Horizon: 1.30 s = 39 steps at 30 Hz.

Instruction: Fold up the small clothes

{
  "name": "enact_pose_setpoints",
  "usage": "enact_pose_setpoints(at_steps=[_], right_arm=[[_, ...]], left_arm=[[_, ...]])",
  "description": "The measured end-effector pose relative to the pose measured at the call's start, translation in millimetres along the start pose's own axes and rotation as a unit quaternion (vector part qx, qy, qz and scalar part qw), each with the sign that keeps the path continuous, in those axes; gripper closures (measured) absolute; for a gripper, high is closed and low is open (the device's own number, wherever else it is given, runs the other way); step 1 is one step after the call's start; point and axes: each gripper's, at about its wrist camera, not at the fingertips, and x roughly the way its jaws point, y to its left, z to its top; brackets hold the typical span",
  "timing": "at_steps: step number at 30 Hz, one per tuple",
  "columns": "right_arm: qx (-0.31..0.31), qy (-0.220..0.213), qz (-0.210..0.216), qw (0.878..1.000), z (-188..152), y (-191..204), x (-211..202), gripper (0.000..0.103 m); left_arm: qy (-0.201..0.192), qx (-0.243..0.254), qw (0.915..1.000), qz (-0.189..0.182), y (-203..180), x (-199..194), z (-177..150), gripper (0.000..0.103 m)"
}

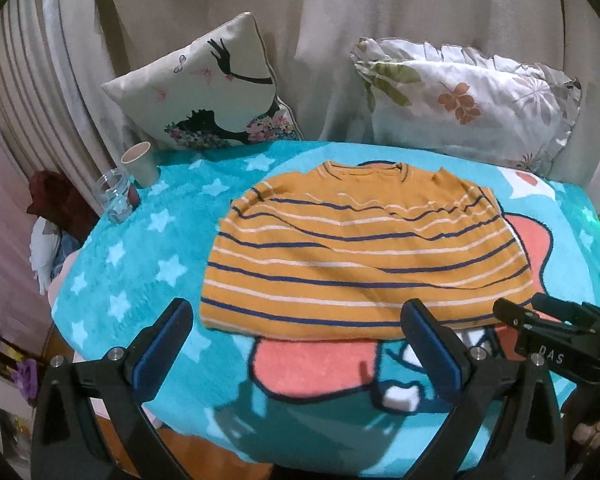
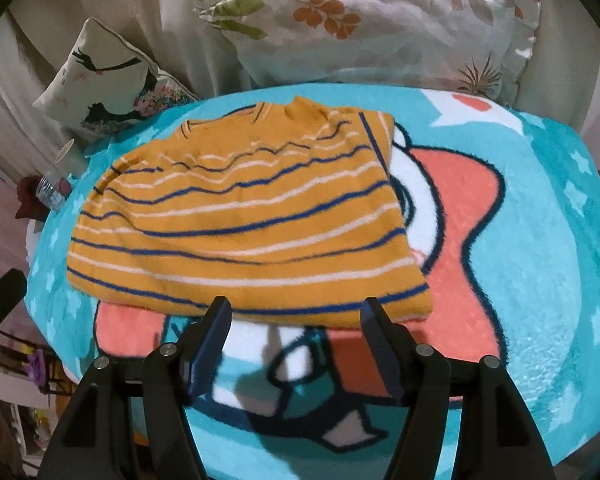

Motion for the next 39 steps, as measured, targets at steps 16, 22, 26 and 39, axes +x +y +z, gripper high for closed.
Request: enact_pose_setpoints(at_steps=[16,22,26,39], right_arm=[[-0.043,0.020,-0.041,0.998,21.6,96.5,29.6,0.029],[-0.039,0.033,-0.048,0.998,26.0,114.6,45.9,0.029],[-0.034,0.040,-0.053,0.997,28.1,121.2,54.7,0.029],[-0.015,0.050,-0.065,0.997,27.8,127.2,66.2,0.028]], left_arm=[[0.025,-0.032,0.9984,-0.039,82.9,45.7,24.4,0.000],[0.043,-0.040,0.9967,-0.057,102.8,67.3,30.3,0.000],[0.057,-0.041,0.9951,-0.069,108.0,80.8,32.2,0.000],[0.079,-0.036,0.9921,-0.091,114.9,100.3,32.8,0.000]])
